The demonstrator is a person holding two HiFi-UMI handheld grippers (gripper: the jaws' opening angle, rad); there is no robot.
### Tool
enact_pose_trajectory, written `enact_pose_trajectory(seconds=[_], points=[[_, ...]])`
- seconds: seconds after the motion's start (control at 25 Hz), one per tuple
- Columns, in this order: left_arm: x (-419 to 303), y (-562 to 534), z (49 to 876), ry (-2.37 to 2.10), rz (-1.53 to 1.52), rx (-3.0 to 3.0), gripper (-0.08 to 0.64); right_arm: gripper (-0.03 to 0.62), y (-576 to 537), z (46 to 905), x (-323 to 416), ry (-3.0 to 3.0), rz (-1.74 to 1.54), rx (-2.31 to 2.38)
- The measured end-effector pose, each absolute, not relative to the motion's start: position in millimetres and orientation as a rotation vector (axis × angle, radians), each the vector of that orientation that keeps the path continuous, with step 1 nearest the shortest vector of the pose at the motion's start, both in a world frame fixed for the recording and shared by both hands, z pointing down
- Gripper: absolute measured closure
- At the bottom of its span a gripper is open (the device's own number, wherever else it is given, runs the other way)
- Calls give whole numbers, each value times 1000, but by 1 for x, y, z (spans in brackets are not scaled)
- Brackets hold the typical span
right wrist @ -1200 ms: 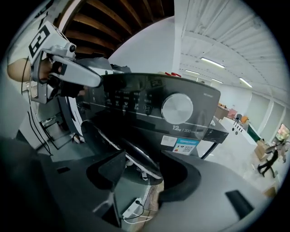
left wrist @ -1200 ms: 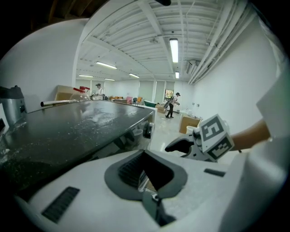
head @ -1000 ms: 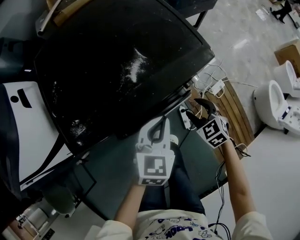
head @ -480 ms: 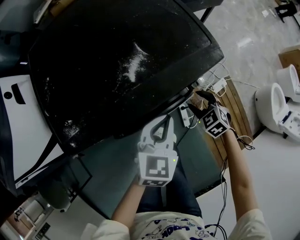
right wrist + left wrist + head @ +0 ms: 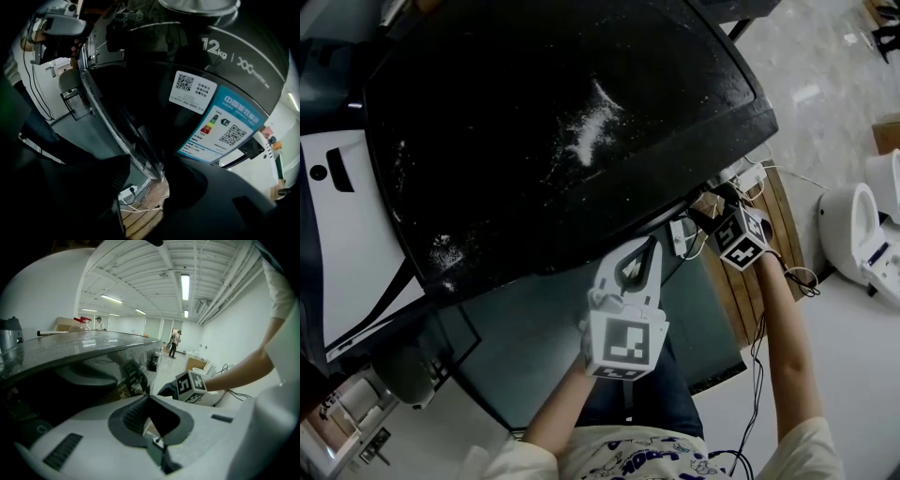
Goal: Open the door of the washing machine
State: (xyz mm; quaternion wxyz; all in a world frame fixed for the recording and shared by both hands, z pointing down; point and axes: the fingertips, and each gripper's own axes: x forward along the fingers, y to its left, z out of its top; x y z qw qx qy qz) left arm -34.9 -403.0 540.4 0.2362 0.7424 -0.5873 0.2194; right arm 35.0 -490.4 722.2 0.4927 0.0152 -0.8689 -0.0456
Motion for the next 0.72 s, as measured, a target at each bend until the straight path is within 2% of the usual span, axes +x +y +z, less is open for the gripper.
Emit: enact_pose_trajectory(seconds=[0.12, 0.32, 0.72], points=[[-37, -403, 544, -1617, 595, 2018, 557, 348, -493, 728, 33, -2092, -134, -28], [-38, -400, 549, -1618, 589, 1994, 557, 405, -490, 734, 30, -2075, -152, -128], [-41, -398, 556, -1641, 559, 1948, 557, 419, -492, 734, 30, -2111, -160, -129]])
